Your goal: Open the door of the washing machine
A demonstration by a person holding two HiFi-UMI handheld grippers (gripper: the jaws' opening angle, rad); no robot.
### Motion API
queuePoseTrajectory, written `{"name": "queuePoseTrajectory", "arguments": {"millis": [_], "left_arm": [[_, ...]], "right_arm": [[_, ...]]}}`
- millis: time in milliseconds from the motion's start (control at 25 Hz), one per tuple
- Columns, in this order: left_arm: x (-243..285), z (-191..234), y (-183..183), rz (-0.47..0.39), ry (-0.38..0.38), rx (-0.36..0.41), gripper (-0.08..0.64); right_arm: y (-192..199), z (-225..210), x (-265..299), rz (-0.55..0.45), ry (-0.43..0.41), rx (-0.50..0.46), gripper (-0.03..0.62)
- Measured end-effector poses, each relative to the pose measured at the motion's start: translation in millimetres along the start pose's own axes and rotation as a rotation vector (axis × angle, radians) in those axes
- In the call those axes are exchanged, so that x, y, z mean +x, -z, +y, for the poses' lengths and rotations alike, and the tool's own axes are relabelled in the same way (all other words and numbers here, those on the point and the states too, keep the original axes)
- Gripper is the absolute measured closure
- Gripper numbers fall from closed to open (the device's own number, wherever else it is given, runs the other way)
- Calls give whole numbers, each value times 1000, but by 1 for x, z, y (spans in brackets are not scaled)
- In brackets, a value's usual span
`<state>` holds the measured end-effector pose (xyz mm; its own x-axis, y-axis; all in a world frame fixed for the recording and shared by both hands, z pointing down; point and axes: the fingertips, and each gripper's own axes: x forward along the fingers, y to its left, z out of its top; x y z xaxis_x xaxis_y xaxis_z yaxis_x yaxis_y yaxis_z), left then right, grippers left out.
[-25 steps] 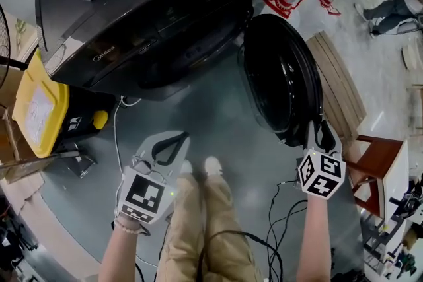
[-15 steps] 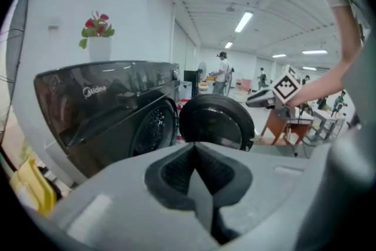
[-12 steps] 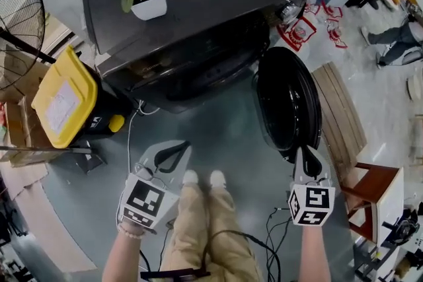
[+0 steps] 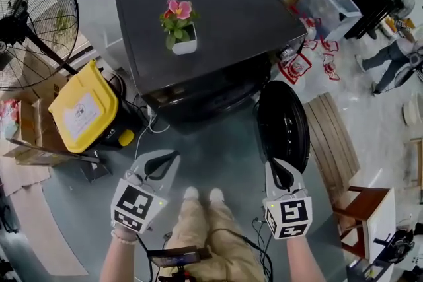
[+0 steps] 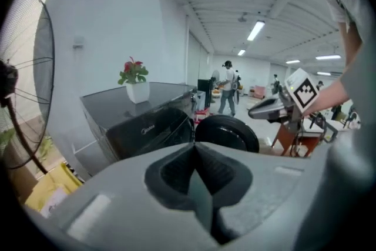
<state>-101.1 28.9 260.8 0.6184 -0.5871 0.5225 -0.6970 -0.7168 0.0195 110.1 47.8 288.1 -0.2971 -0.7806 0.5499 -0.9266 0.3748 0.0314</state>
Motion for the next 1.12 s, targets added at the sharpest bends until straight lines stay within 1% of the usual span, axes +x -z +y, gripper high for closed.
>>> {"name": "queuePoseTrajectory", "arguments": {"millis": [200,320,480,680,800,920,1120], "left_arm": [[-38,16,-34,-42,-66,1,566],[-57,18,-50,-64,-77,9,566],[-77,18,-63,-95,-73,-4,566],[-99,25,-81,-141,-118,3,566],[-113,33,-84,-142,-153,4,566],[-124,38,-82,-141,-184,-11,566],[-131,37,-79,-142,-198,-30,566]], "right_arm": [[-40,11,-15,-52,-18,20,588],[-62,20,-23,-83,-30,22,588],[-84,36,-32,-120,-58,7,588],[-110,49,-40,-151,-75,-13,588],[-123,53,-45,-183,-77,-8,588],[-136,56,-46,-206,-89,-5,588],[-148,63,-45,-232,-117,-17,589]]}}
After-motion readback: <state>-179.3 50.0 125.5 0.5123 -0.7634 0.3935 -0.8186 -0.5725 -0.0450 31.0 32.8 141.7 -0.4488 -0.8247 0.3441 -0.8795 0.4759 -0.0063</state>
